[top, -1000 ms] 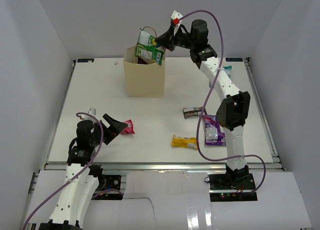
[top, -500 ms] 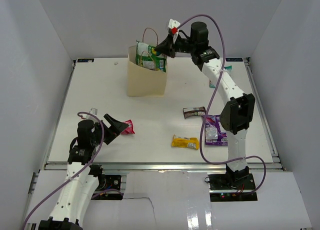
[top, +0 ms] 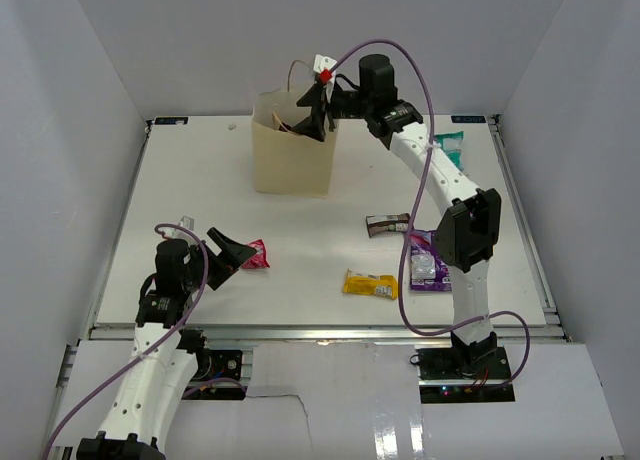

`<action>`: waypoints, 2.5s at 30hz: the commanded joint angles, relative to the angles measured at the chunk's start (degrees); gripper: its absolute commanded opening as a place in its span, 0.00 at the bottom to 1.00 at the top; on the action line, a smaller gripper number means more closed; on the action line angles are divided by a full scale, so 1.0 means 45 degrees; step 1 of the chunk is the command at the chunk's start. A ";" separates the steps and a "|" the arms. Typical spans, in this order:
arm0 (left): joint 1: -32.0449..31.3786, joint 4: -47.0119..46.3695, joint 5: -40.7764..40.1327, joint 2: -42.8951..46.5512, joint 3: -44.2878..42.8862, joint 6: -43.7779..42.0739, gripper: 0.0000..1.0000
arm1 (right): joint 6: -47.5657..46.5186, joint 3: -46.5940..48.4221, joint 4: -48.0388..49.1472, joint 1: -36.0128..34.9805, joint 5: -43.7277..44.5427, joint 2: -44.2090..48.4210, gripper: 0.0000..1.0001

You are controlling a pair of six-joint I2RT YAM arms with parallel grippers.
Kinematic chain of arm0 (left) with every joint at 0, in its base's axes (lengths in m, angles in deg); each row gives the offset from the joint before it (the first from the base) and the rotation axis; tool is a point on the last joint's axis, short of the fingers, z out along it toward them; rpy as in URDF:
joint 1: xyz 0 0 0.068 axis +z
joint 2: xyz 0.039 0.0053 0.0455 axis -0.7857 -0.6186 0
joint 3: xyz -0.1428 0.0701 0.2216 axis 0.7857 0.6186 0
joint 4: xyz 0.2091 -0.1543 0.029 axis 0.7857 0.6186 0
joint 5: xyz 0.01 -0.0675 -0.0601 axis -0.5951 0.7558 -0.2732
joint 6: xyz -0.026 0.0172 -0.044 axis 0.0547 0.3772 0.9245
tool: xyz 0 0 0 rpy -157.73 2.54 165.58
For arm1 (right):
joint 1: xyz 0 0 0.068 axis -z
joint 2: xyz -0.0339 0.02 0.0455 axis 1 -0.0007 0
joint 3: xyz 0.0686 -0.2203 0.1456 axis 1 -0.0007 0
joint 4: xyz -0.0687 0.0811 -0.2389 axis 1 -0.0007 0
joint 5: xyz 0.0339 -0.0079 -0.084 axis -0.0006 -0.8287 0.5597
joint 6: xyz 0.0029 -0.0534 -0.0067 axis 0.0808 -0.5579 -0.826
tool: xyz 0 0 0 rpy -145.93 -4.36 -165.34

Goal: Place the snacks into the paper bag

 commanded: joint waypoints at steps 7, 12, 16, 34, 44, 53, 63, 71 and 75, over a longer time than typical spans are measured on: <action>-0.0036 0.0693 -0.1855 -0.1364 -0.1216 0.0060 0.98 | 0.2239 0.0040 0.0821 0.0328 0.3999 0.1650 0.87; -0.0095 0.1281 -0.2774 -0.4035 -0.2254 0.0040 0.98 | 0.2223 -0.2186 0.0197 0.0993 0.5194 0.3288 0.94; -0.0757 0.1165 -0.3439 -0.5972 -0.2957 0.0333 0.98 | 0.2125 -0.4704 -0.0273 0.2242 0.4513 0.4598 0.98; -0.3630 0.1615 -0.6896 -1.1034 -0.4540 0.2932 0.51 | -0.0688 -1.4631 -0.1561 0.5271 0.0978 1.1221 0.98; -0.3630 0.1126 -0.7073 -0.9690 -0.5086 0.0513 0.07 | -0.0766 -1.5023 -0.2382 0.5330 0.0156 1.1906 0.98; -0.3611 0.0893 -0.6507 -0.6290 -0.7909 -0.2378 0.00 | -0.0824 -1.4711 -0.2383 0.5388 0.0175 1.1789 0.98; -0.3494 0.0871 -0.5276 -1.0366 -1.5707 -0.7867 0.00 | -0.0864 -1.4808 -0.2383 0.5408 0.0273 1.2042 0.98; -0.2634 0.0774 -0.2508 -1.4933 -2.1371 -0.7131 0.00 | -0.1059 -1.5120 -0.2910 0.5428 0.0429 1.2413 0.98; -0.2420 0.0755 -0.1899 -1.6362 -2.2976 -0.6620 0.00 | -0.1059 -1.5199 -0.3008 0.5428 0.0370 1.2492 0.97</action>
